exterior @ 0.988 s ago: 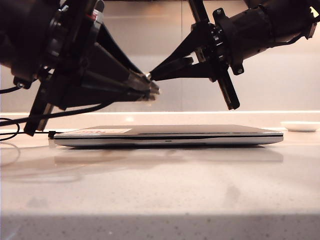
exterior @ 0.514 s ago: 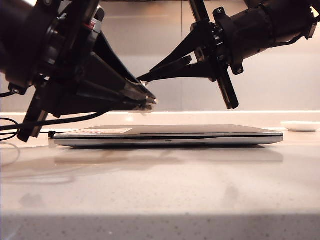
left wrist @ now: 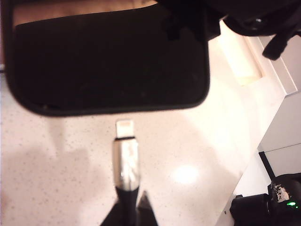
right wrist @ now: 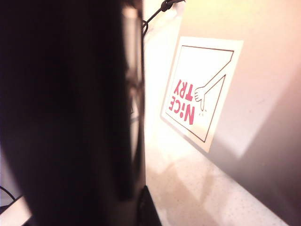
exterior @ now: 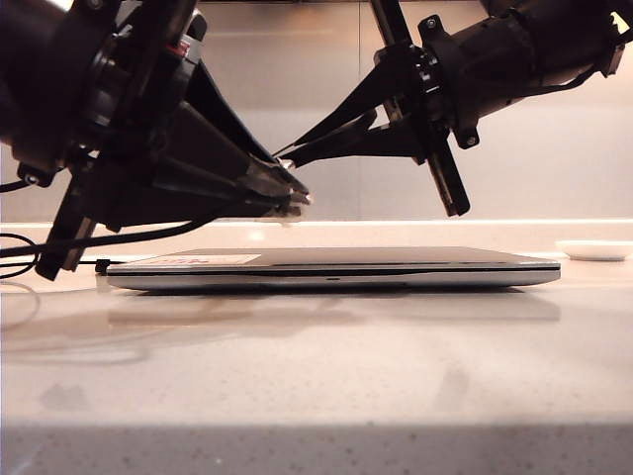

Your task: Pick up the charging cable and the phone, plug the charging cable into the charging port on the phone, and finally place them back on the table.

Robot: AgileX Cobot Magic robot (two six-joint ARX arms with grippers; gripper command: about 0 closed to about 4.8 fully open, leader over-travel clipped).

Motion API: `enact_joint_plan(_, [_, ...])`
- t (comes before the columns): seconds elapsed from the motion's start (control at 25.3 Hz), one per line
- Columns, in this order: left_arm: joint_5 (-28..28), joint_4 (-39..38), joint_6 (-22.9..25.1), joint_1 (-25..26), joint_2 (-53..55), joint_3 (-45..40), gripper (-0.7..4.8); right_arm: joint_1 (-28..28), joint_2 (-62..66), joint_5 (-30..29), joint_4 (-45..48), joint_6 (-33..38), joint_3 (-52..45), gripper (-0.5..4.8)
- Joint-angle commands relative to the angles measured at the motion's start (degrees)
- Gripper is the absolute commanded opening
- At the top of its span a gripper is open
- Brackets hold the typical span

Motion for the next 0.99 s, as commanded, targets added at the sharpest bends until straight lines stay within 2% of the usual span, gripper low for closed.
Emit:
enact_joint_plan(0.04, [-0.2,0.8,0.3,0.0,-0.2,0.2,-0.06,0.7,-0.6,-0.8,1.8,-0.5,0.3,-0.07])
enact_joint_plan(0.71, [-0.2,0.8,0.3,0.0,-0.2,0.2,-0.06,1.0,-0.6,0.4,1.0,-2.6,0.2,-0.06])
enact_joint_plan(0.99, [-0.2,0.8,0.5,0.0,-0.2,0.2,-0.06,1.0,-0.6,-1.0,-0.9,-2.6,0.2,-0.07])
